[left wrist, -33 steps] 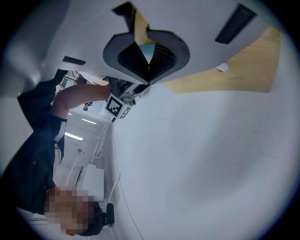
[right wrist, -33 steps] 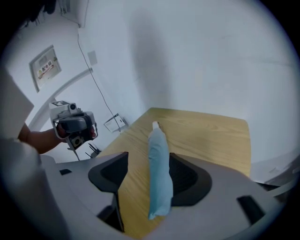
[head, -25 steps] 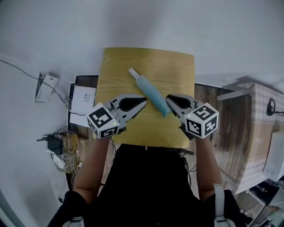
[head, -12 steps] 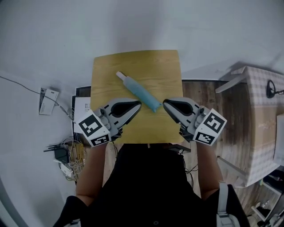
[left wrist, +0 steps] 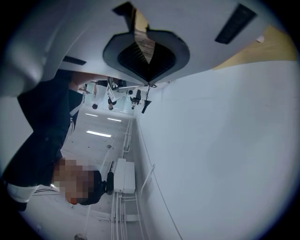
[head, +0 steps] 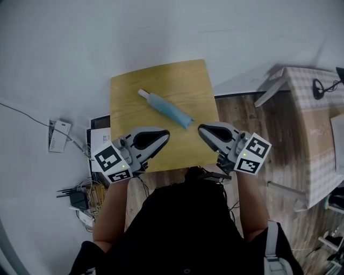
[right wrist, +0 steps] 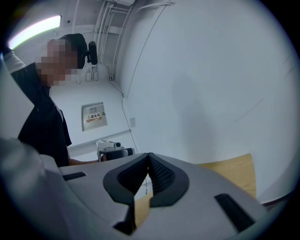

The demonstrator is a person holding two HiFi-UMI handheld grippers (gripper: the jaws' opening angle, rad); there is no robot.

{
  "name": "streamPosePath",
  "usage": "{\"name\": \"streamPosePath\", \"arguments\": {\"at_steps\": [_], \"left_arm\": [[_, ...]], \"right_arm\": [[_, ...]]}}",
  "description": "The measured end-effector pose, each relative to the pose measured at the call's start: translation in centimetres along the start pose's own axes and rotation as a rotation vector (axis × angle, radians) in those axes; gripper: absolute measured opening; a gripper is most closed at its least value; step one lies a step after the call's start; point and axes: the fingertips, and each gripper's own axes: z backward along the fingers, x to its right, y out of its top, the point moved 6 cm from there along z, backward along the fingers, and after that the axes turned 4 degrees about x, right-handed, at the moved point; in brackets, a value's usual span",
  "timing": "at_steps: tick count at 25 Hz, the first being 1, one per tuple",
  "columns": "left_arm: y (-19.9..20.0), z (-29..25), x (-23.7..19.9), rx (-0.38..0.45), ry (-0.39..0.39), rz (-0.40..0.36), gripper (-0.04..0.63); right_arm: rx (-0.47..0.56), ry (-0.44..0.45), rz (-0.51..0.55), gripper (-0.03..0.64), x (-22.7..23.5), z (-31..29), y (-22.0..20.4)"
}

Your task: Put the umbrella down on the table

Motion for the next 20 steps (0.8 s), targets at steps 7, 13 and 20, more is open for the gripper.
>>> {"name": "streamPosePath", "arguments": {"at_steps": [7,13,20], "left_arm": [[-1.8,7.0,6.3,0.061,-0.018,0.014,0.012],[-6.2,12.6,11.4,0.11,0.004,0.081,0.012],[-8.8,15.7,15.5,0.131,0.033,0.108,0.012]], "right_arm": [[-0.046,-0.072,0.027,0.018,-7.0,0.4,-2.9],[-0.084,-0.159,0.025,0.018,-11.3,0.9,-5.9],[-0.17,-0.144,0.052,0.018,-15.4,1.6,-8.7]]}}
